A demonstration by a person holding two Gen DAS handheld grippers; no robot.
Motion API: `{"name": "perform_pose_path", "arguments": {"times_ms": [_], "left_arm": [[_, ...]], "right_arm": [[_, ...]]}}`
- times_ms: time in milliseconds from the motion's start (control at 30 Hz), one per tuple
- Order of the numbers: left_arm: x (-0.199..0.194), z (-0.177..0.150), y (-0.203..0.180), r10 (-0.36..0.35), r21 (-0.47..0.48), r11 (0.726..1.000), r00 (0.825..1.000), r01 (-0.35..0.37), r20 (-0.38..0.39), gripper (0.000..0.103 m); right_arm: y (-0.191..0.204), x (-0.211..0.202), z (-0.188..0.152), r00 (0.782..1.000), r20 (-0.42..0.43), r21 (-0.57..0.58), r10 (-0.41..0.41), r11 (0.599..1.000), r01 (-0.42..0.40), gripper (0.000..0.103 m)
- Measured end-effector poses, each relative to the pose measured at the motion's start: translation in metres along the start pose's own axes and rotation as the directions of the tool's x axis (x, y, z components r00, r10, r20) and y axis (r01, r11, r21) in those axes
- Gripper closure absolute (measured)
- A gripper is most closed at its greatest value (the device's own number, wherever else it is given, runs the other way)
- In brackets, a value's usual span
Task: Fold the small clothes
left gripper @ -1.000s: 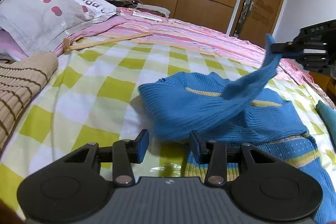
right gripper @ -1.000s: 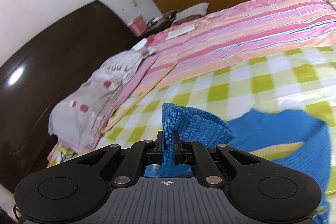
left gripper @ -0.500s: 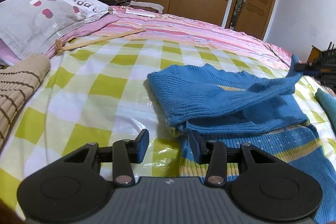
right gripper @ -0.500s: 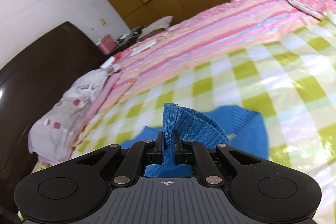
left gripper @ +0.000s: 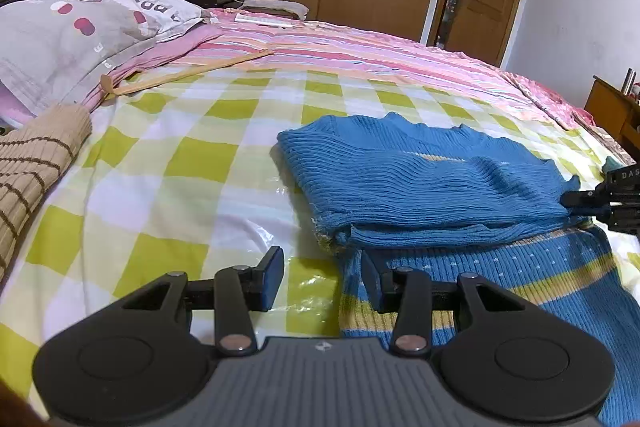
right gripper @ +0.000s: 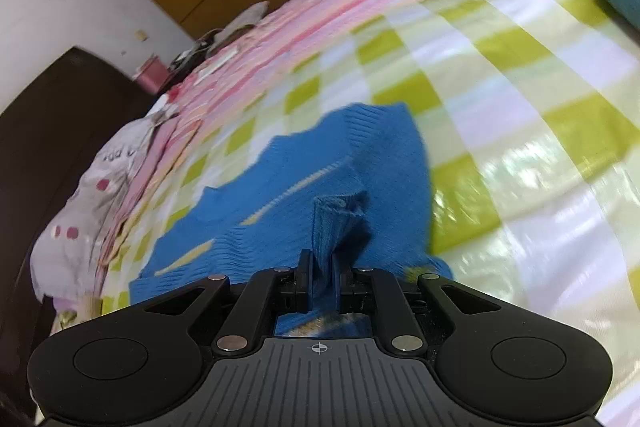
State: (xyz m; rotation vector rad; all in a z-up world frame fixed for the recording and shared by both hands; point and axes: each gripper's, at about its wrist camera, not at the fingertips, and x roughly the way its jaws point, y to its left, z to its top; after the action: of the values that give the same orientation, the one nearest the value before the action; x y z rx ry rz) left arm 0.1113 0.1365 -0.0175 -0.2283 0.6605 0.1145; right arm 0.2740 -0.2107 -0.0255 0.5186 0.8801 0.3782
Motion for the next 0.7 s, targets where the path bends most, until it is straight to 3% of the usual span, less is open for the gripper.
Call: {"name": "perform_pose_path", "arguments": {"times_ms": [367,533,700], "left_arm": [[0.000,-0.001,-0.001,0.007,0.005,1.000,1.000,-0.007,0.002,0.056],[-0.002,0.001,0.000,0.017,-0.005,1.000,1.000,-0.017,0.017,0.056],[-0.005,0.010,-0.008,0.024,0.007,1.000,0.998,-0.025,0.052,0.056]], "right_arm": [[-0.015,-0.004,0.003,0.998,0.030,0.128,0.064,0.990,-0.067,0.087],[-0.011,-0.001,0.005,0.999,0.039,0.095,-0.004,0.996,0.001,0.094],[-0.004,-0.004,0.007,0.998,0.040,0.032,-0.057,0.998,0.056,0.094]]}}
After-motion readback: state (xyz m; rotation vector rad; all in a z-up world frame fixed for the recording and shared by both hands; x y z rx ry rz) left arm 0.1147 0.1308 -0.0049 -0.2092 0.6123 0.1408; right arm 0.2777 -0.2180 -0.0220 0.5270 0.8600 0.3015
